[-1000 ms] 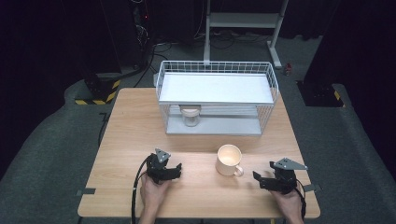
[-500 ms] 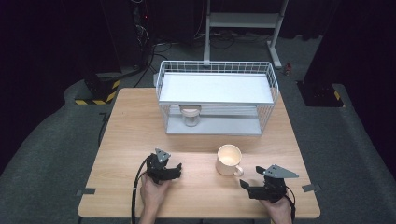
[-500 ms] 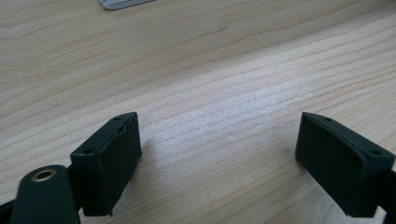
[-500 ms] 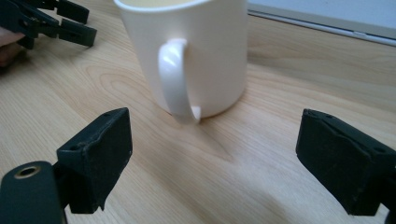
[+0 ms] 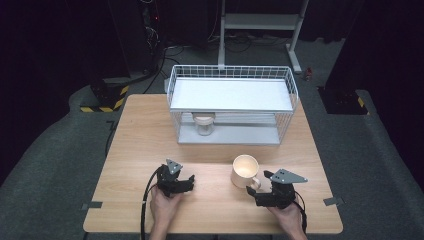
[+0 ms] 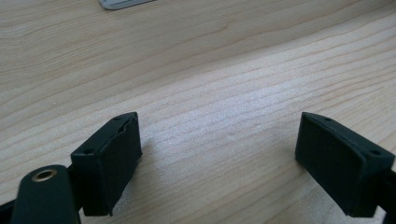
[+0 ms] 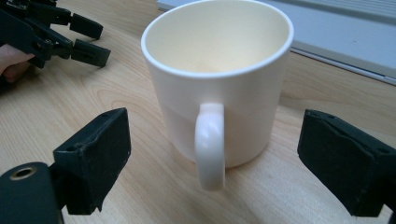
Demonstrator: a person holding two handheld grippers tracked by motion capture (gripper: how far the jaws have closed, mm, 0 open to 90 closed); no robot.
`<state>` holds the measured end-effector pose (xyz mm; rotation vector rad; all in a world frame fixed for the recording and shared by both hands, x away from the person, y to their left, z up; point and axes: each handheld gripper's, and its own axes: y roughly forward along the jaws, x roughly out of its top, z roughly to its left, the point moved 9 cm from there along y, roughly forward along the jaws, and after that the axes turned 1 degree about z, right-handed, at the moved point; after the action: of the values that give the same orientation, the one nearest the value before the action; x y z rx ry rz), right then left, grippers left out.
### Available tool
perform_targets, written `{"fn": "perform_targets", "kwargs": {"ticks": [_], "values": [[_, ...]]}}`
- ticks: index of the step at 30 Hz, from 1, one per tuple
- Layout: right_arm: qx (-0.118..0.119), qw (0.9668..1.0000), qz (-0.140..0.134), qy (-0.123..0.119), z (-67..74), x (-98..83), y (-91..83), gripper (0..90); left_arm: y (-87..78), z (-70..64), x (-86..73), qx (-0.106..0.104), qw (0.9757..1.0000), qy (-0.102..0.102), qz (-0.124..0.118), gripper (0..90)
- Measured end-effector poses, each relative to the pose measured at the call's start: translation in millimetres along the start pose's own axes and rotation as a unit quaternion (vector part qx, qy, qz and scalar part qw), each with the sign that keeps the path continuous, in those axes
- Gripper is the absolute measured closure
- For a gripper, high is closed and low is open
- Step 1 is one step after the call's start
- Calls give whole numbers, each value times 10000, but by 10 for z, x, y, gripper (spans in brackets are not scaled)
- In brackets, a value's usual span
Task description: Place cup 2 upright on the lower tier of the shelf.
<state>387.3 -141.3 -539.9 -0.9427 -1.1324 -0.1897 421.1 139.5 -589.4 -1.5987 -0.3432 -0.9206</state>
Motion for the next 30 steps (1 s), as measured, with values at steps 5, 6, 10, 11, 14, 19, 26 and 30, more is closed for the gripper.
{"fn": "perform_targets", "kwargs": {"ticks": [5,6,10,11,14,19,26,30], "values": [[-21,10000,-17,-36,-4,71,47,94,0,-1,0,-4,10000,-3,-3,149],[-25,10000,-42,-32,-5,88,54,93,0,-2,0,-6,10000,-3,-2,150],[-12,10000,-59,-71,-4,156,89,92,-1,-1,0,-4,10000,0,-2,150],[-20,9999,-44,-94,-7,187,113,92,-1,-1,0,-2,10000,-2,-3,152],[-40,9999,-40,-147,-11,217,136,92,-1,1,0,-2,10000,1,-4,152],[-51,9998,6,-167,-9,271,189,91,-1,-4,-1,-10,10000,-25,-3,152],[-104,9996,5,-265,7,337,256,91,-1,-4,-1,-9,10000,-25,-3,153],[-147,9995,31,-266,-2,336,295,91,-1,-3,-1,-8,10000,-28,-4,153]]}}
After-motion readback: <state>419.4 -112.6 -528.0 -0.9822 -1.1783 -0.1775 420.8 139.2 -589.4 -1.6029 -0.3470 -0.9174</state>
